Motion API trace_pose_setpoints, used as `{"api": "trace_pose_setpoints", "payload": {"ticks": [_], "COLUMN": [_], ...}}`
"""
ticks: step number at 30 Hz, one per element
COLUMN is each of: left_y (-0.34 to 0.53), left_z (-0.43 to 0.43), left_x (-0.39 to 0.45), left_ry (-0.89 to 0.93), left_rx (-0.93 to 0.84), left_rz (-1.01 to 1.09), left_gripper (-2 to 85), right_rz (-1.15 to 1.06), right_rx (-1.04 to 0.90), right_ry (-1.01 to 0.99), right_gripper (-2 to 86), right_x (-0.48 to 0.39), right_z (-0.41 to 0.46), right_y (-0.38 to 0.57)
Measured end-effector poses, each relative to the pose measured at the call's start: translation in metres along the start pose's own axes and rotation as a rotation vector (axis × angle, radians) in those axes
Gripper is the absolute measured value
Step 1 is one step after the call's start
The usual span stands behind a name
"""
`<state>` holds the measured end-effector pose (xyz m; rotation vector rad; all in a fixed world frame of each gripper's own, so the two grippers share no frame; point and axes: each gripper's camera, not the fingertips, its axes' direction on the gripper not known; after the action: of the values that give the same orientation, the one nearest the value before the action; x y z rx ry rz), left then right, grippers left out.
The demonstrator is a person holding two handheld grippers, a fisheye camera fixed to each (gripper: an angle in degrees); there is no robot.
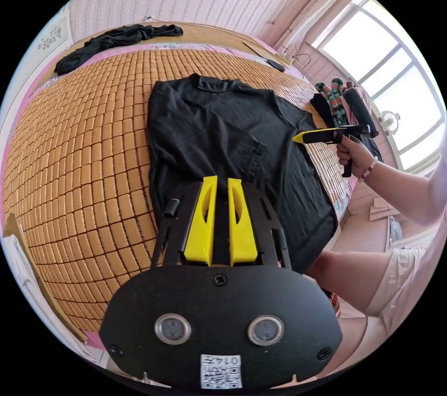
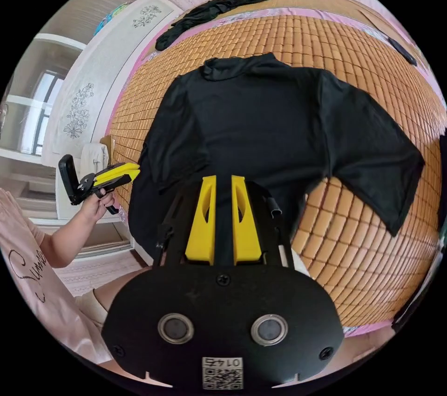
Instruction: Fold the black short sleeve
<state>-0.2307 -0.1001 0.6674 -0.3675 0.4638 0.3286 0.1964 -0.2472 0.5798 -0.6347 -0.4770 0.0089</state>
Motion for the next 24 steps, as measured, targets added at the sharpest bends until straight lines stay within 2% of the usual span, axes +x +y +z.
{"api": "trace_pose_setpoints", "payload": {"ticks": [4, 7, 12, 17, 19, 24], "left_y": [-0.02, -0.046, -0.126, -0.247, -0.284, -0.37], "left_z": [0.026, 0.042, 0.075, 0.128, 0.146, 0.202], "left_x": [0.047, 0.083, 0.142, 0.222, 0.25, 0.316], "left_ry": [0.073, 0.071, 0.058, 0.078, 0.085, 0.137], "left_rx": [-0.076, -0.104, -0.111, -0.103, -0.094, -0.12], "left_rz": [0.068, 0.148, 0.284, 0.446, 0.5, 0.543], "left_gripper": [5.0, 5.0, 4.9, 4.6, 4.9, 5.9], "right_rz": [0.127, 0.219, 0.296, 0.43, 0.447, 0.452], "right_rx": [-0.147, -0.155, 0.102, 0.32, 0.363, 0.392], "right_ry": [0.059, 0.054, 0.114, 0.143, 0.169, 0.051], "right_gripper": [6.9, 6.9, 7.0, 7.9, 6.8, 4.9], "right_x": [0.023, 0.04, 0.081, 0.144, 0.16, 0.194], "right_z": [-0.01, -0.025, -0.063, -0.091, -0.098, -0.105], "right_y": [0.092, 0.142, 0.156, 0.152, 0.151, 0.15]}}
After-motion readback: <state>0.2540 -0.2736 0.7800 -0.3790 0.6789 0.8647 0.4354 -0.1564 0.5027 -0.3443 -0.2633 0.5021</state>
